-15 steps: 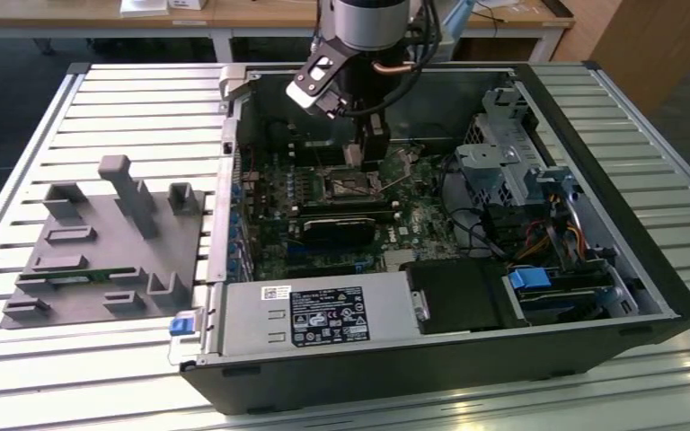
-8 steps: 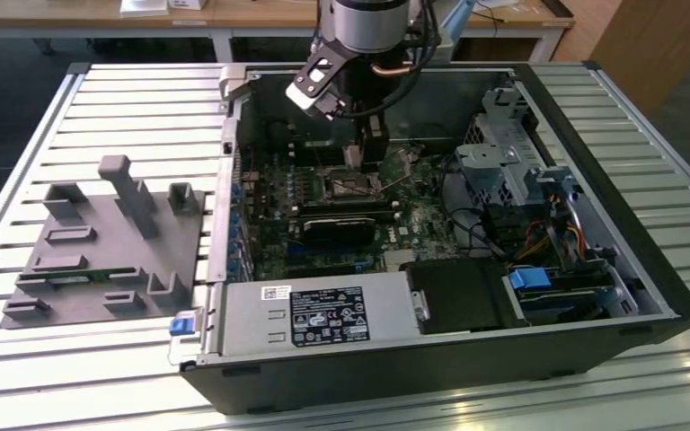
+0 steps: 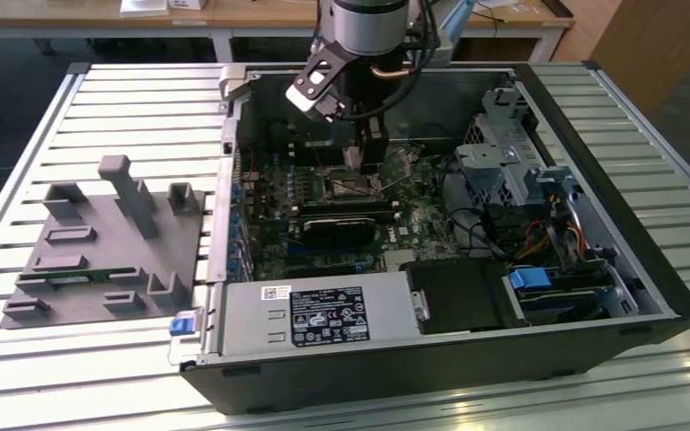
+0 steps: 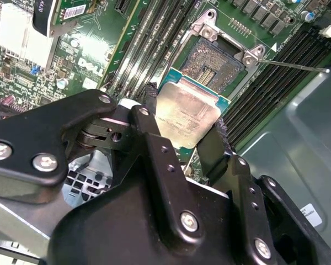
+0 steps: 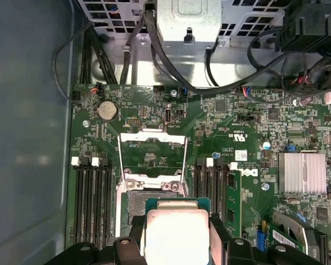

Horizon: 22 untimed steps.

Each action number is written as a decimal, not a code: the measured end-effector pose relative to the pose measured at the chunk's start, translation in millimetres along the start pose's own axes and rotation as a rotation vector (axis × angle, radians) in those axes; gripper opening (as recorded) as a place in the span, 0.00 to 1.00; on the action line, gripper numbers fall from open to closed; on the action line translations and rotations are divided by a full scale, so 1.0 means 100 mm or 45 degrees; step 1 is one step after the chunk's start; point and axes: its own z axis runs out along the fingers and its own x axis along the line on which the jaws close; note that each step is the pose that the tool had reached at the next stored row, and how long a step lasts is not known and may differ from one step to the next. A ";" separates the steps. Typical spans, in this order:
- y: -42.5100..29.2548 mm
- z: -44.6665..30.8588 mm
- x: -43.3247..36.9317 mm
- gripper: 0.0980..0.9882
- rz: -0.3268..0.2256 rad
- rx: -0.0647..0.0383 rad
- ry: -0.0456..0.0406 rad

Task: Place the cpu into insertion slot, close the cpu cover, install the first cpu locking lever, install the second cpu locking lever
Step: 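Place the cpu into insertion slot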

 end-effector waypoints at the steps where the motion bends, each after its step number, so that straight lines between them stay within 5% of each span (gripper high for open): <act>1: 0.000 0.004 0.001 0.50 0.000 0.000 0.000; 22: -0.066 0.232 0.098 0.50 -0.007 -0.001 -0.001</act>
